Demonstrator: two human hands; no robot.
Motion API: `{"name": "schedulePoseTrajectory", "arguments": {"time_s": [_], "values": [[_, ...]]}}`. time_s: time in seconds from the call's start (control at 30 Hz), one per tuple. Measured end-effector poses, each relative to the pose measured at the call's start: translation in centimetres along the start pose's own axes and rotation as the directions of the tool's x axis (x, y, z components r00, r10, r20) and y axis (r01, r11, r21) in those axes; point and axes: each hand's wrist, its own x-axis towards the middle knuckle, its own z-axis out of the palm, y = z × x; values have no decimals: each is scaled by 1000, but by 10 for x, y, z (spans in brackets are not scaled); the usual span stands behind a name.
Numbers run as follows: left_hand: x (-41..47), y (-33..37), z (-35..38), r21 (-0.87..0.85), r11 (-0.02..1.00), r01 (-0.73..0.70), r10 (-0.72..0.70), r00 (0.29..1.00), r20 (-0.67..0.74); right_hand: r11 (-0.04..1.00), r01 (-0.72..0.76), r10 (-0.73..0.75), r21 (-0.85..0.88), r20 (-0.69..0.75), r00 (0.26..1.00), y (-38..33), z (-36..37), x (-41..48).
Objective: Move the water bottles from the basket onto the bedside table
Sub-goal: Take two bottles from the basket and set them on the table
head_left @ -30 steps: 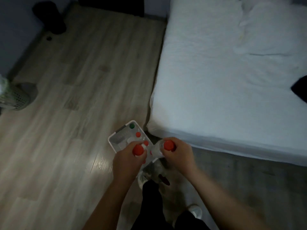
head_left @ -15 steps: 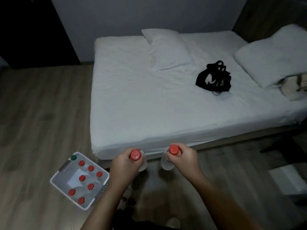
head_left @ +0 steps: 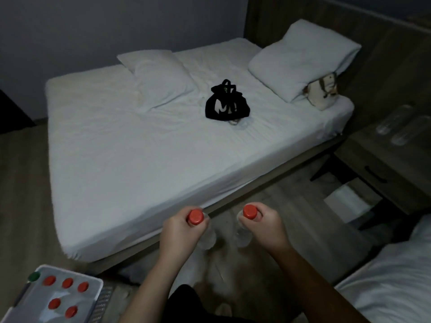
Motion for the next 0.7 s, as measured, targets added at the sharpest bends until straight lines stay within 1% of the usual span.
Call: {"name": "schedulePoseTrajectory", "arguments": {"time_s": [0.17, 0.27, 0.43, 0.5, 0.6, 0.7], "values": [[30, 27, 27, 21, 998, -57, 55, 996, 71, 997, -80, 81, 11, -157, 984, 19, -33, 14], [55, 39, 48, 44, 995, -88, 82, 990, 115, 993, -119, 116, -2, -199, 973, 32, -49, 24], [108, 63, 89, 50, 989, -137, 121, 963, 239, 983, -185, 181, 16, -298, 937, 53, -79, 63], [135, 72, 107, 58, 980, -191, 164, 935, 316, 972, -230, 235, 54, -326, 916, 58, -89, 86], [180, 91, 131, 87, 956, -279, 208, 860, 467, 961, -258, 277, 103, -421, 864, 61, -103, 116], [222, 116, 155, 109, 924, -366, 254, 802, 541, 955, -268, 293, 126, -525, 799, 57, -122, 138]]}}
